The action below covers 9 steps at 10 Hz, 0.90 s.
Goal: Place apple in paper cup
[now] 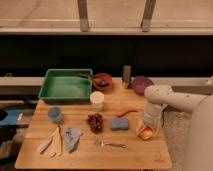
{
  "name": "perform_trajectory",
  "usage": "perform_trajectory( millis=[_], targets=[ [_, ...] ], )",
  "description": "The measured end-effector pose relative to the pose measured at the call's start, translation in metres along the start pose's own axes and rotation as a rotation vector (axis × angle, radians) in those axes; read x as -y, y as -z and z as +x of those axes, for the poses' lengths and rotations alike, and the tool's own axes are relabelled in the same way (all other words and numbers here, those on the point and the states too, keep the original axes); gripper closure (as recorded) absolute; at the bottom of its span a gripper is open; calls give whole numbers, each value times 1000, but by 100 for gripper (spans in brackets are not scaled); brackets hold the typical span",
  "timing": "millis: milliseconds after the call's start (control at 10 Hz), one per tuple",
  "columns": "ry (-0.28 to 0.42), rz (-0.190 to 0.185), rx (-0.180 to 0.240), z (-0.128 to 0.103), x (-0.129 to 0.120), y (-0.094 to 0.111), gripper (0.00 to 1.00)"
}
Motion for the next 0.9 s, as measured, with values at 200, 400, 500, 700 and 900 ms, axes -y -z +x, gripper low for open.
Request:
perform_trajectory(
  millis=[200,400,500,700,900],
  targets=[
    [5,4,3,0,-1,0,96],
    [10,4,27,0,-2,5,100],
    [7,5,51,1,-2,14,100],
    [-4,-22,131,-4,3,44,100],
    [-10,-83,209,-14,9,71,100]
  ],
)
